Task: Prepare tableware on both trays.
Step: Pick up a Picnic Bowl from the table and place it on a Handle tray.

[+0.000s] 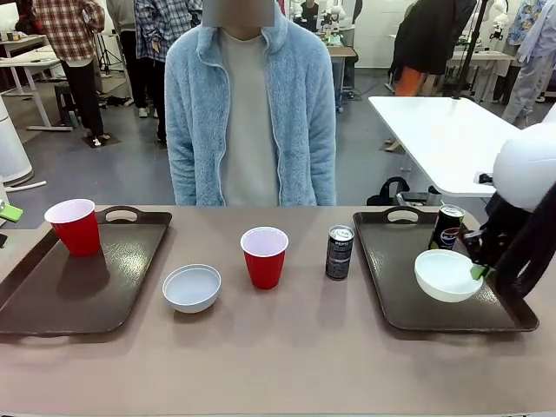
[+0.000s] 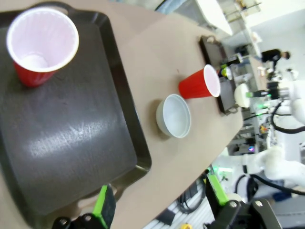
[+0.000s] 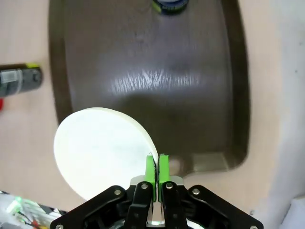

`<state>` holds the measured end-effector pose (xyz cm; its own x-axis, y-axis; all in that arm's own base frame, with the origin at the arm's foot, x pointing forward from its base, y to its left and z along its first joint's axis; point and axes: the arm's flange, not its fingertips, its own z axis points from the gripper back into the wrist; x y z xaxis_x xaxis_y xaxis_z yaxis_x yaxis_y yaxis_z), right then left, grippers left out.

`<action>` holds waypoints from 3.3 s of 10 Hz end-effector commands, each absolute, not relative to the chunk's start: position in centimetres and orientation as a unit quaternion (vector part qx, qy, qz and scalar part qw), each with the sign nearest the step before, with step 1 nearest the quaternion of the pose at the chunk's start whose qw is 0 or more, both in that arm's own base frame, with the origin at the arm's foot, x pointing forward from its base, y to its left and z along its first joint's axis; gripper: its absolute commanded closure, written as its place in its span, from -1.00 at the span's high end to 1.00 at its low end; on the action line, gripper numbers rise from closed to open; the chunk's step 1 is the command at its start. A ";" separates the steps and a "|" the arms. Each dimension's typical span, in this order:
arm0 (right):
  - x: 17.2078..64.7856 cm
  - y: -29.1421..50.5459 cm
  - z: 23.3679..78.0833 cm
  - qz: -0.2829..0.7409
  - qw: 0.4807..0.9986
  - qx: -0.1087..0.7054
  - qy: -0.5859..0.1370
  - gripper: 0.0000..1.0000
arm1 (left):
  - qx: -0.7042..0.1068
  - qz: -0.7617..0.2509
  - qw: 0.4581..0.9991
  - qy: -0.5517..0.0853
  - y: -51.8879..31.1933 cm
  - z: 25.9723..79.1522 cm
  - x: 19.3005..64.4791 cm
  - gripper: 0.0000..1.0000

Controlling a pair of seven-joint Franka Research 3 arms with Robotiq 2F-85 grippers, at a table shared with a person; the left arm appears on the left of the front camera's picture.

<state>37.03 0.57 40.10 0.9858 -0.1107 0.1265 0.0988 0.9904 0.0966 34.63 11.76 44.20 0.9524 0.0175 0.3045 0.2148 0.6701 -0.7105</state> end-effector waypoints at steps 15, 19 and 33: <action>35.9 3.4 45.0 0.045 0.999 -0.012 0.005 0.66 | -0.407 -0.057 0.900 -0.145 12.1 44.3 34.6 1.00; 36.9 2.7 42.8 0.035 0.999 0.002 -0.001 1.00 | -0.407 -0.057 0.900 -0.145 12.1 44.3 34.6 1.00; 32.8 -11.5 47.9 0.031 0.950 0.310 0.018 1.00 | -0.170 -0.144 0.963 -0.155 0.0 48.8 32.6 1.00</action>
